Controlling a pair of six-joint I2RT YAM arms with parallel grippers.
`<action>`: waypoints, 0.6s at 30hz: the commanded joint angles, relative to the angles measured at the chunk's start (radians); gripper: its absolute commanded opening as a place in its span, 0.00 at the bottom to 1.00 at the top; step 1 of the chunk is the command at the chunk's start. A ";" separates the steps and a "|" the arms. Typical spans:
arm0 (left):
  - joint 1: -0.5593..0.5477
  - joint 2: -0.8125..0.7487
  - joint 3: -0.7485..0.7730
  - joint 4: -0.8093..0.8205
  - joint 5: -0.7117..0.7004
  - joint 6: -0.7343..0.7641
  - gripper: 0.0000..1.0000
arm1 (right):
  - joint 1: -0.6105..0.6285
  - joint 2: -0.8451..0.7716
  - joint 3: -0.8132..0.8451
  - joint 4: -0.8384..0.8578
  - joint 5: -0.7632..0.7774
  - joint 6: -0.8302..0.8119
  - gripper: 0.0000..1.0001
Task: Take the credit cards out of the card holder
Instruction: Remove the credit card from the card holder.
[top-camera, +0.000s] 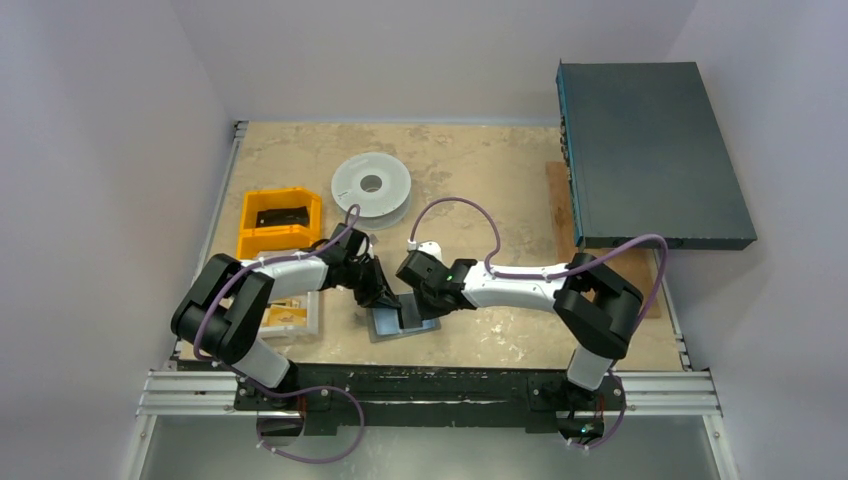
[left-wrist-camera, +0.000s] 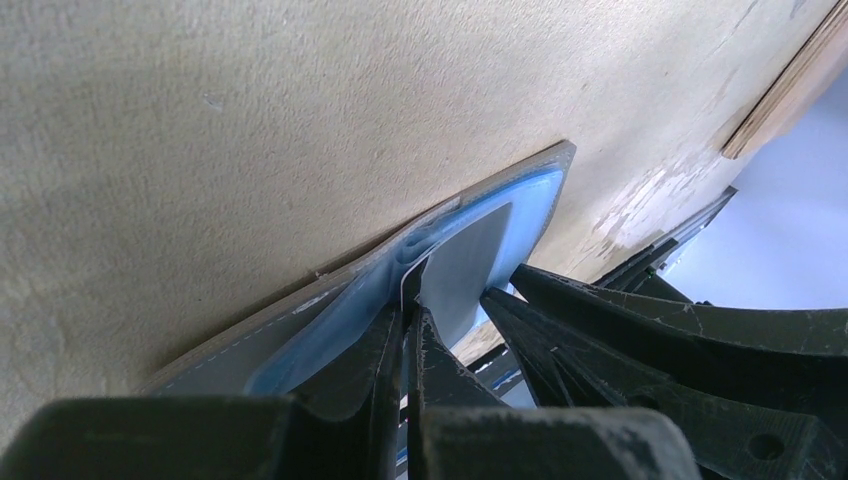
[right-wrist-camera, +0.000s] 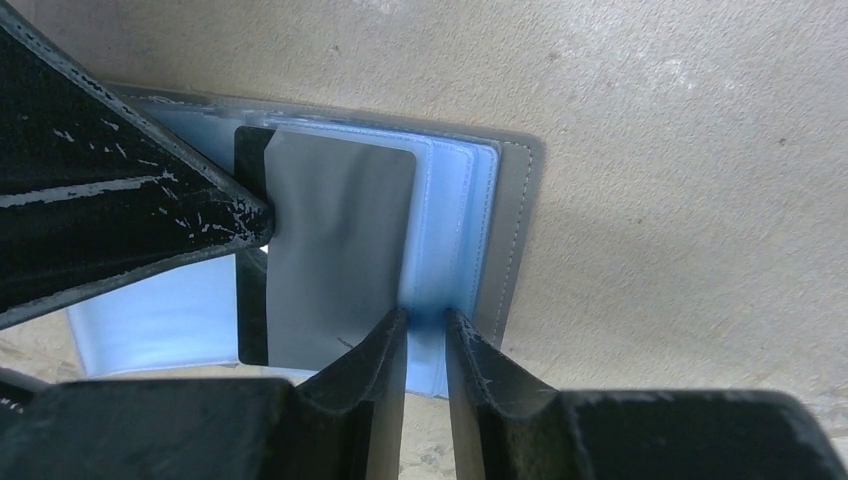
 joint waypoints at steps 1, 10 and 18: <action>-0.006 0.000 0.028 -0.031 -0.066 0.026 0.00 | 0.014 0.077 0.013 -0.070 0.082 -0.004 0.18; -0.001 -0.016 0.046 -0.115 -0.105 0.073 0.00 | 0.014 0.111 -0.013 -0.106 0.090 0.027 0.17; 0.017 -0.042 0.021 -0.128 -0.105 0.087 0.00 | 0.014 0.111 -0.035 -0.083 0.062 0.029 0.16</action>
